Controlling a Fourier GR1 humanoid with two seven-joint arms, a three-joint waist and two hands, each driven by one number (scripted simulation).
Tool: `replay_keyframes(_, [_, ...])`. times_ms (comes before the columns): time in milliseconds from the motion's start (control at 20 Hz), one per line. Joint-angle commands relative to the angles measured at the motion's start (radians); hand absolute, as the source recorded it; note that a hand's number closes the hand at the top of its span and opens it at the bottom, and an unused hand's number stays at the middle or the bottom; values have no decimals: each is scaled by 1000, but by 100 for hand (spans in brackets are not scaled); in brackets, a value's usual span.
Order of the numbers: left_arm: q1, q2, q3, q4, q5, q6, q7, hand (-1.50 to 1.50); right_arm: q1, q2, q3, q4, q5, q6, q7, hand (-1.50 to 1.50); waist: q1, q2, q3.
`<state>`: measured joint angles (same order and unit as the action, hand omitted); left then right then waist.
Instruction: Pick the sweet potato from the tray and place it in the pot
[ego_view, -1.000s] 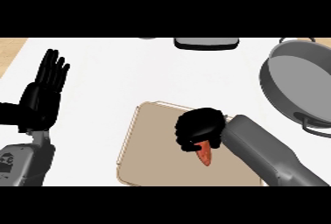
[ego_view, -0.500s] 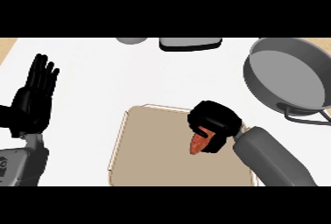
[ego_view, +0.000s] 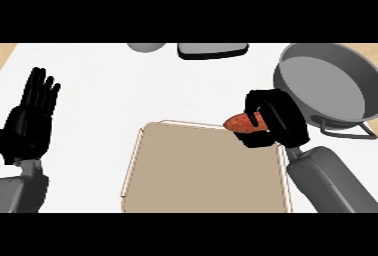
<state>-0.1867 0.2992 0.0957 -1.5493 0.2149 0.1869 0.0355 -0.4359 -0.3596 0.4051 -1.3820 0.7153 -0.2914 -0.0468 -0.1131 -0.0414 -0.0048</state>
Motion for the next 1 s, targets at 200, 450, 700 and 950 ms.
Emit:
replay_keyframes(200, [-6, 20, 8, -36, 36, -49, 20, 0, 153, -158, -210, -430, 45, -4, 327, 150, 51, 24, 3])
replay_keyframes(450, [-73, -5, -10, 3, 18, -46, 25, 0, 243, -298, -402, -518, -65, 140, 353, 150, 90, 38, 4])
replay_keyframes(700, [-39, -61, -82, -38, -55, -11, 9, 0, 297, -367, -574, -349, -172, 167, 167, 150, 106, 40, 6])
replay_keyframes(950, [-99, -78, -70, 18, -55, -8, 21, 0, 166, -384, -674, -21, -240, 160, -33, 150, 119, 44, 6])
